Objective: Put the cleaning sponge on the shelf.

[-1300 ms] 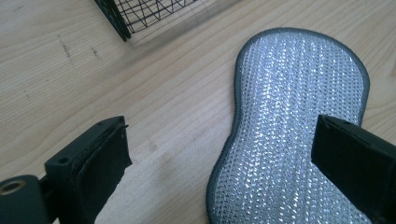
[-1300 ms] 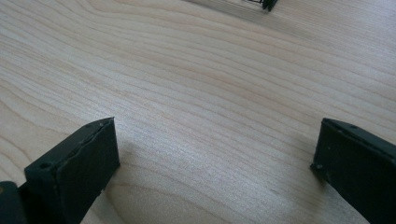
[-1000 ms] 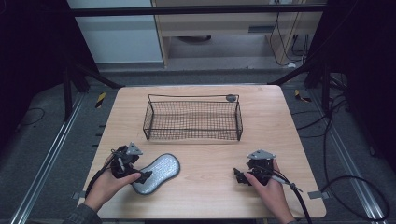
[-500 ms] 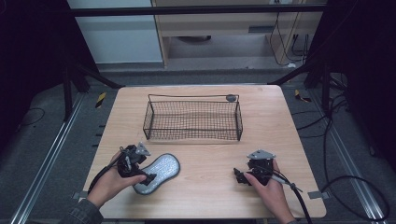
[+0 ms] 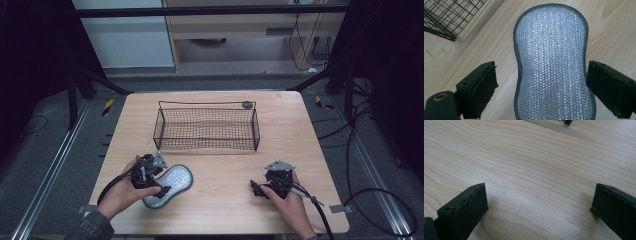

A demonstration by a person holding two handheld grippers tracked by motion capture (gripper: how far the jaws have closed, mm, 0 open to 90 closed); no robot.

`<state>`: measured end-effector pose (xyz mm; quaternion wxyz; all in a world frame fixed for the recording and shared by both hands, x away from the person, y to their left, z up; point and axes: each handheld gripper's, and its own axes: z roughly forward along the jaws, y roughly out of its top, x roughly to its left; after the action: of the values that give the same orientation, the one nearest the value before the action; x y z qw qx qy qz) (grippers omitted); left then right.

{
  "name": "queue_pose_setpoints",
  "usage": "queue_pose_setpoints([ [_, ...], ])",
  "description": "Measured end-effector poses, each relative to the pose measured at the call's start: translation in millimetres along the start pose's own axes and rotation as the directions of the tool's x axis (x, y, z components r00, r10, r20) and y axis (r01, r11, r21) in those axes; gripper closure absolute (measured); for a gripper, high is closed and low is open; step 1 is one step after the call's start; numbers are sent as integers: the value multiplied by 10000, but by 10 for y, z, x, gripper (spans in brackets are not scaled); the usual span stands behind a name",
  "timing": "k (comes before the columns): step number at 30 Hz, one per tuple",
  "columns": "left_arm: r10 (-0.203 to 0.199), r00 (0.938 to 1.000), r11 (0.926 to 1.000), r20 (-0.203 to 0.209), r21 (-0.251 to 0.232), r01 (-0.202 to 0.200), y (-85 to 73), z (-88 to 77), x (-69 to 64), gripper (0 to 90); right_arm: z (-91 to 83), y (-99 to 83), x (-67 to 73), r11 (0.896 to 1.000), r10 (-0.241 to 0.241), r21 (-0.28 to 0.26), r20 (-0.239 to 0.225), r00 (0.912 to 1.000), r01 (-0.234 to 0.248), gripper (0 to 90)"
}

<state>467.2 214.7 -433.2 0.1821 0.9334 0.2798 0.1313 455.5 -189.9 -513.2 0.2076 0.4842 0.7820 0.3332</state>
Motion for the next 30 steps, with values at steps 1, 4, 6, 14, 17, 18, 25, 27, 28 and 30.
queue_pose_setpoints([
  [1,32,10000,10000,-5,-14,-32,11,-3,-6,94,0,0,0,10000,1,-2,1,10000,-1,4],
  [4,167,9998,9997,-77,155,-165,42,-15,-15,106,0,0,1,10000,12,1,-2,10000,-12,4],
  [6,147,9999,9994,6,314,-148,60,-12,-16,111,0,0,0,10000,-1,2,0,10000,1,4],
  [14,-76,9999,9961,138,880,63,86,32,-15,74,0,0,1,10000,8,3,-1,10000,-8,4],
  [17,-45,9999,9947,167,1031,28,98,33,-19,70,-2,1,2,10000,30,8,-17,10000,-30,4],
  [18,-39,9998,9940,213,1092,16,101,32,-18,78,0,0,0,10000,-4,3,1,10000,4,4],
  [25,-219,9991,9924,369,1221,172,111,53,-17,47,0,0,0,10000,-3,0,0,10000,3,4],
  [27,-177,9992,9922,363,1236,131,121,56,-30,46,0,0,0,10000,0,1,0,10000,0,4],
  [28,-145,9991,9924,405,1228,95,127,59,-37,46,0,0,0,10000,0,1,0,10000,0,4],
  [30,-66,9987,9921,501,1251,3,146,78,-64,46,0,0,0,10000,-2,-1,0,10000,2,4],
])
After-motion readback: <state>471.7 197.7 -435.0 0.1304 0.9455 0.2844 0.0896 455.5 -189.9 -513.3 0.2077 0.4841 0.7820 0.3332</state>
